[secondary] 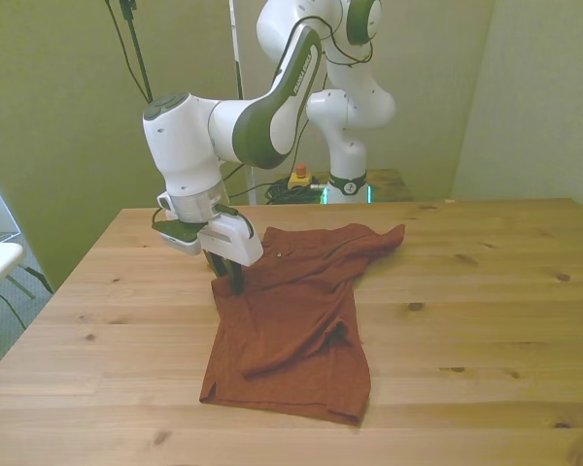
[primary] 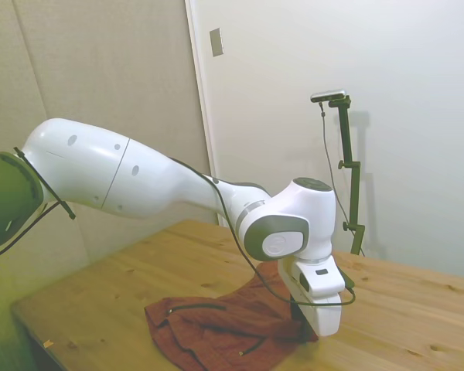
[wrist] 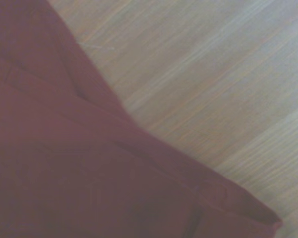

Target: Unfold the shorts

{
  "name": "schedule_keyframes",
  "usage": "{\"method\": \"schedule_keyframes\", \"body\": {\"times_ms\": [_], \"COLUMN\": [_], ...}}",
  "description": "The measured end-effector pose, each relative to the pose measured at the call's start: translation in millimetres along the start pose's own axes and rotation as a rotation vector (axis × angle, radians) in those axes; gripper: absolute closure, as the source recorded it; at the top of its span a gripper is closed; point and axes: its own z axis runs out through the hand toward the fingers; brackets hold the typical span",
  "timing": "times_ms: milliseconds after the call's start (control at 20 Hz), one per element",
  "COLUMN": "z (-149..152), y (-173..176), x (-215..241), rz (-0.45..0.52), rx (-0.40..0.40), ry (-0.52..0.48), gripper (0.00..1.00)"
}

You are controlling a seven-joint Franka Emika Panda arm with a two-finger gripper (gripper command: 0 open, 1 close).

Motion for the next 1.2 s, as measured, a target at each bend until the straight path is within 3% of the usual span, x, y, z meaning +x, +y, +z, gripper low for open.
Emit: {"method": "schedule_keyframes", "body": {"times_ms": [300, 500, 850, 1200], "z": [-3, -20, -58, -62], "y": [-1, -6, -40, -93], "x": [1, -8, -67, -130], "rz": [0.0, -0.018, -0.099, -0.161], "rx": [0.005, 0.031, 0.124, 0.231], "ry": [0.004, 0.015, 0.041, 0.023], "gripper": [1.0, 1.0, 1.0, 1.0]}}
